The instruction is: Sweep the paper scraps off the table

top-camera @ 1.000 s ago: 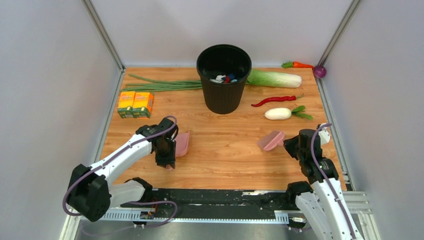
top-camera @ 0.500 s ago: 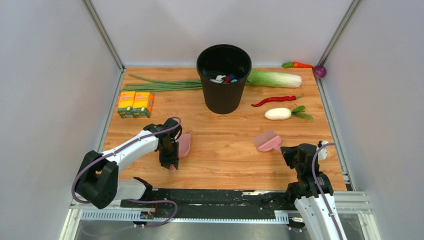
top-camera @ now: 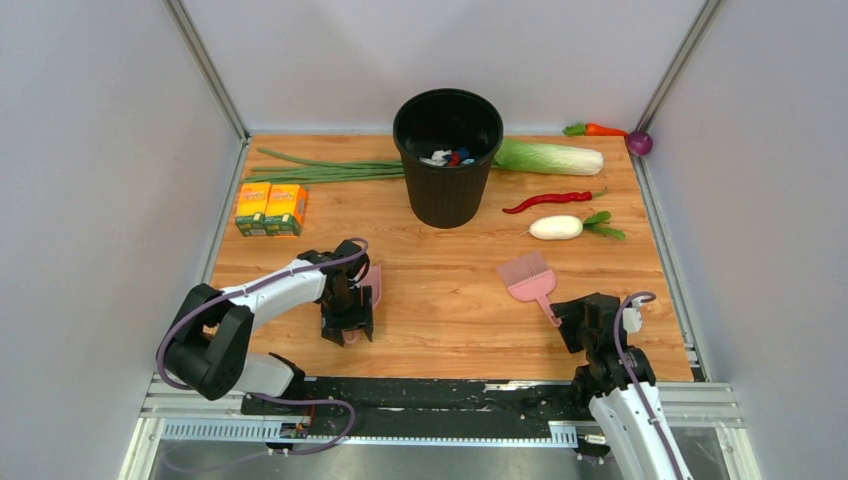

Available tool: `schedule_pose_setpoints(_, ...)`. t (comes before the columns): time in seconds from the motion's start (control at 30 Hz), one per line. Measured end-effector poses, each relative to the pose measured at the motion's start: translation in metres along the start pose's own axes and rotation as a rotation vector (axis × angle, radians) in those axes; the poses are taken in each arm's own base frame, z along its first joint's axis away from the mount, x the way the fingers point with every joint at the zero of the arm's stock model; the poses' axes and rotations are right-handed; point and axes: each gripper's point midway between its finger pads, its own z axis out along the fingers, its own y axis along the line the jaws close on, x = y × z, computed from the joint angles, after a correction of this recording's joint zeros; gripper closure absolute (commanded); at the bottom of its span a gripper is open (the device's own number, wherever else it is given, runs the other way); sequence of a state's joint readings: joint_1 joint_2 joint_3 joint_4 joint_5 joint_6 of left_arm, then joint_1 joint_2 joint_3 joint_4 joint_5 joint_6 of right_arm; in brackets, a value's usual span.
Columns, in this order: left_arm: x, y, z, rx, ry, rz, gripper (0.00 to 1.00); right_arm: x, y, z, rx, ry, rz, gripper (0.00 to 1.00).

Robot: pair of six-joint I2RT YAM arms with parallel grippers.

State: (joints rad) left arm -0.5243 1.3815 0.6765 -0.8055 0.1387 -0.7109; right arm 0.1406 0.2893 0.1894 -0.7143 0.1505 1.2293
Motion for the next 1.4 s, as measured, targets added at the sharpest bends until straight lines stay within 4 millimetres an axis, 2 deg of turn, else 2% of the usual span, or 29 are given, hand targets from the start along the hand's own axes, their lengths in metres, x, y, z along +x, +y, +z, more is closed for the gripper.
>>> schedule_pose_setpoints(0.1, 0.0, -0.001, 0.0, 0.003, 0.0, -0.002, 0.27, 0.006, -0.011, 0.001, 0.044, 0.027, -0.011, 0.27)
schedule_pose_setpoints(0.3, -0.001, -0.001, -0.005, 0.01, -0.024, 0.001, 0.25, 0.009, -0.007, -0.005, 0.073, 0.066, -0.026, 0.09)
schedule_pose_setpoints(0.33, -0.001, 0.0, -0.008, 0.011, -0.031, 0.001, 0.25, 0.009, -0.007, -0.007, 0.086, 0.076, -0.035, 0.0)
schedule_pose_setpoints(0.5, -0.007, -0.006, -0.04, 0.051, -0.119, 0.01, 0.25, 0.005, 0.005, -0.021, 0.122, 0.102, -0.087, 0.0)
schedule_pose_setpoints(0.8, -0.025, -0.016, -0.133, 0.149, -0.39, 0.034, 0.23, -0.03, 0.084, -0.063, -0.056, 0.036, -0.23, 0.0)
schedule_pose_setpoints(0.93, -0.031, -0.01, -0.174, 0.174, -0.55, 0.044, 0.23, -0.044, 0.11, -0.083, -0.147, -0.014, -0.315, 0.0)
schedule_pose_setpoints(1.1, -0.041, 0.008, -0.218, 0.166, -0.776, 0.039, 0.21, -0.066, 0.139, -0.113, -0.272, -0.123, -0.406, 0.0)
schedule_pose_setpoints(1.27, -0.057, 0.024, -0.242, 0.105, -0.947, 0.037, 0.21, -0.085, 0.157, -0.135, -0.363, -0.244, -0.455, 0.0)
schedule_pose_setpoints(1.4, -0.08, 0.036, -0.246, 0.032, -1.09, 0.023, 0.21, -0.099, 0.163, -0.15, -0.41, -0.339, -0.482, 0.0)
